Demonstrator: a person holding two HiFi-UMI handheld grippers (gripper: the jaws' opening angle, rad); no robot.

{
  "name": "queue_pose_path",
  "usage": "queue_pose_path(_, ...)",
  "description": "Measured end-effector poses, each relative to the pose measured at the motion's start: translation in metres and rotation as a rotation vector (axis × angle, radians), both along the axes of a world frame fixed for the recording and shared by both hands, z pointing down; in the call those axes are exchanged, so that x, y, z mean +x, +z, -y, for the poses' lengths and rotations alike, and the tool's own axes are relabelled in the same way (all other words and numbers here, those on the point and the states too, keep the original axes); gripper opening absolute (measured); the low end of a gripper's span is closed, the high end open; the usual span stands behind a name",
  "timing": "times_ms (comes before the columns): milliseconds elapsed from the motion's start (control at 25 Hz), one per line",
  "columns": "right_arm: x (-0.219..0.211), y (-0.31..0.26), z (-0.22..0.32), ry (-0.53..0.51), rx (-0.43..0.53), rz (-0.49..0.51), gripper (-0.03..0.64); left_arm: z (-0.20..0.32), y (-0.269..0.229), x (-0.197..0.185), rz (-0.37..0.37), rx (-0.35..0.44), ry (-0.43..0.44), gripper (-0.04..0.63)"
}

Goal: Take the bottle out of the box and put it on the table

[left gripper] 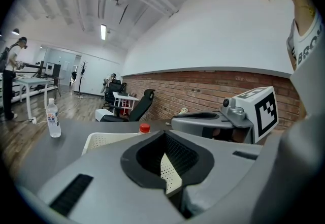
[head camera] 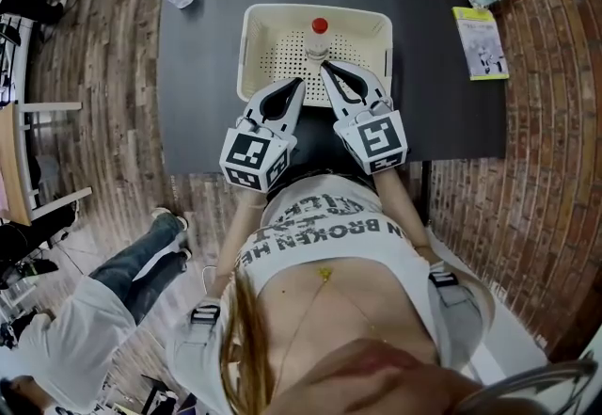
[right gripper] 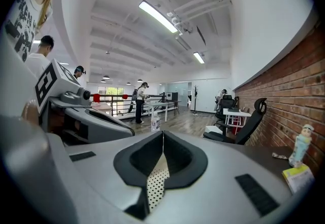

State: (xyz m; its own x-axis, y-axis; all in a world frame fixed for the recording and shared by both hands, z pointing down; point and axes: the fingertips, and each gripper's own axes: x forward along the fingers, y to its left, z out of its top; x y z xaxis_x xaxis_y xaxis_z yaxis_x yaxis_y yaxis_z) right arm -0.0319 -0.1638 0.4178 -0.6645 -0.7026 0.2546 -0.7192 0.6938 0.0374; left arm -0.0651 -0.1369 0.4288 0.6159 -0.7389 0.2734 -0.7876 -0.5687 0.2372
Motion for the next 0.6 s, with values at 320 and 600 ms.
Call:
queue_pose_path(320,0.001,0.023,0.029,0.043,-0.014,-0.067,0.011,0.002,0.007,-0.008,-0.005,-0.032,-0.009,0.0)
queue_pose_path(600,0.001,0.039,0.061,0.085,-0.013,-0.088,0.024,0.008,0.015,-0.009,-0.004,-0.057,-0.004,0.0)
